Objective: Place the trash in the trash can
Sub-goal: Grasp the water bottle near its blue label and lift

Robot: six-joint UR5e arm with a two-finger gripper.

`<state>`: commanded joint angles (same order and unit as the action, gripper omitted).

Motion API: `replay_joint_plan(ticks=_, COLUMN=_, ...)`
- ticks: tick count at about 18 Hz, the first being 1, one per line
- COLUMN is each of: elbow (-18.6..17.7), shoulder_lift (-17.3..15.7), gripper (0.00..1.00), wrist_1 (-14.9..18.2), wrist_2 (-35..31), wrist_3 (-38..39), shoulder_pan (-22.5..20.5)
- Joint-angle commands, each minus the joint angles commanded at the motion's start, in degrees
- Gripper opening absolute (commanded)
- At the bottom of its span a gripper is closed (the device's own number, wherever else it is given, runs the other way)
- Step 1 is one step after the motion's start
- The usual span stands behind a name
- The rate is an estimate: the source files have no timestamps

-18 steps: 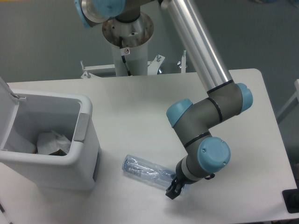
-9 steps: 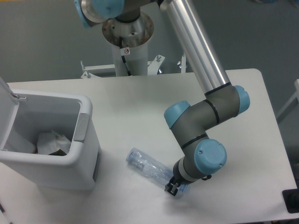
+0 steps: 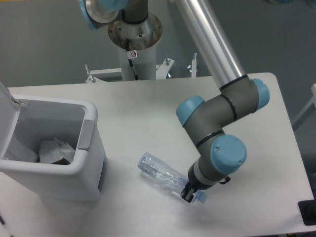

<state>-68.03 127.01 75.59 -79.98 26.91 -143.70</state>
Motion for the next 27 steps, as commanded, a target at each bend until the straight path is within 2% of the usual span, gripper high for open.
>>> replay_joint_plan(ticks=3, elbow=0.52, shoulder_lift=-2.29, gripper=0.32, wrist_1=0.0, wrist_2=1.75, wrist_3=-1.85, shoulder_pan=-1.14)
replay_joint_plan(ticks=9, elbow=3.08, shoulder_lift=-3.78, gripper=0.32, wrist_1=-0.26, wrist_2=2.9, wrist_3=-3.52, shoulder_pan=-1.67)
replay_joint_plan(ticks=14, elbow=3.16, shoulder_lift=-6.59, gripper=0.32, wrist_1=-4.39, wrist_2=4.92, wrist_3=-4.76, shoulder_pan=-1.5)
replay_joint_plan(ticks=18, elbow=3.96, shoulder_lift=-10.98, gripper=0.32, wrist_1=-7.37, wrist_2=10.44, wrist_3=-4.85, shoulder_pan=-1.67)
replay_joint_plan(ticks=25, elbow=3.87, shoulder_lift=-16.7, gripper=0.32, wrist_1=-17.74, wrist_2=19.59, wrist_3=-4.41, shoulder_pan=1.14)
replay_joint_plan(ticks=27, elbow=3.87, shoulder_lift=-17.85, gripper=0.31, wrist_1=-18.54, wrist_2=21.09, wrist_3=-4.67, shoulder_pan=2.1)
